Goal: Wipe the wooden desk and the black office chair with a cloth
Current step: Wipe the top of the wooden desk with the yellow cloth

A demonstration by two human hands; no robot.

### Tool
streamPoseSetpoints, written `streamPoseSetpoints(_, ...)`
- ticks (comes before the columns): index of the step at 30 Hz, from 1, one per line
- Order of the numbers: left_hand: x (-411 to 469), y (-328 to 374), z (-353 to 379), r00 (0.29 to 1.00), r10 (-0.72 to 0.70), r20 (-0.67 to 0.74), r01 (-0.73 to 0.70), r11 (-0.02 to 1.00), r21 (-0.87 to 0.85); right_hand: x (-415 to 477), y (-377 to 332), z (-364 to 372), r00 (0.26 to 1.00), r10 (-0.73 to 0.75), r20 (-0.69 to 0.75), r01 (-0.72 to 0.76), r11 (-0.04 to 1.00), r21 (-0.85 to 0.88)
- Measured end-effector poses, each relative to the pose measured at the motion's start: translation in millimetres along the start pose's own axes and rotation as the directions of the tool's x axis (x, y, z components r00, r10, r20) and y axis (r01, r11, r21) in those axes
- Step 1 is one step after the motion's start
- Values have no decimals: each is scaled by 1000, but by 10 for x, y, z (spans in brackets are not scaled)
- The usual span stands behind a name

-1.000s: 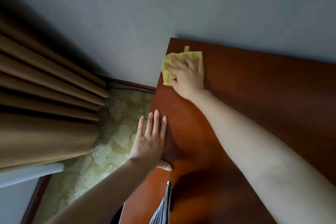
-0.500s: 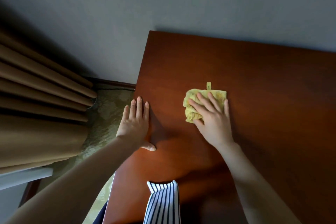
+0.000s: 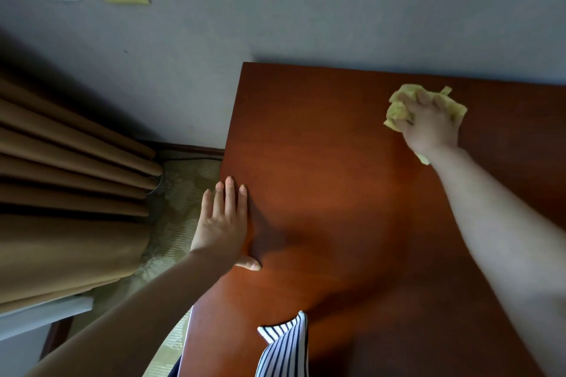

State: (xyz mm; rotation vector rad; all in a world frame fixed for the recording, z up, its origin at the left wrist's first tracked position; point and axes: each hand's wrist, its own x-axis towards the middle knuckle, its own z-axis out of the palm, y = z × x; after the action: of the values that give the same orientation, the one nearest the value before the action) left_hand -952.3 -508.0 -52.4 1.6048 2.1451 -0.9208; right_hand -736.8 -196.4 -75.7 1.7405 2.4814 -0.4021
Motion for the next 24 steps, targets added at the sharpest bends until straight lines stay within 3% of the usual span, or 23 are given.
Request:
streamPoseSetpoints(6,7,-15,48,1000,7,-19,-8,1000,-28,522,-497,-76,993,22,118,-13,997,-77)
streamPoseSetpoints(10,9,-11,37,1000,7,-6,-7,999,-41,471,-1051,77,974,-201,100,211,972,-105)
streamPoseSetpoints(16,1,-15,-5,1000,-1,29,2,1000,-23,-210,-1802,468,877,-477,55,478,878,-2)
streamPoseSetpoints(24,0,-23,-37,998,-27,52,27,1000,-10,-1156,-1888,721,818,-575,18,574,817,59)
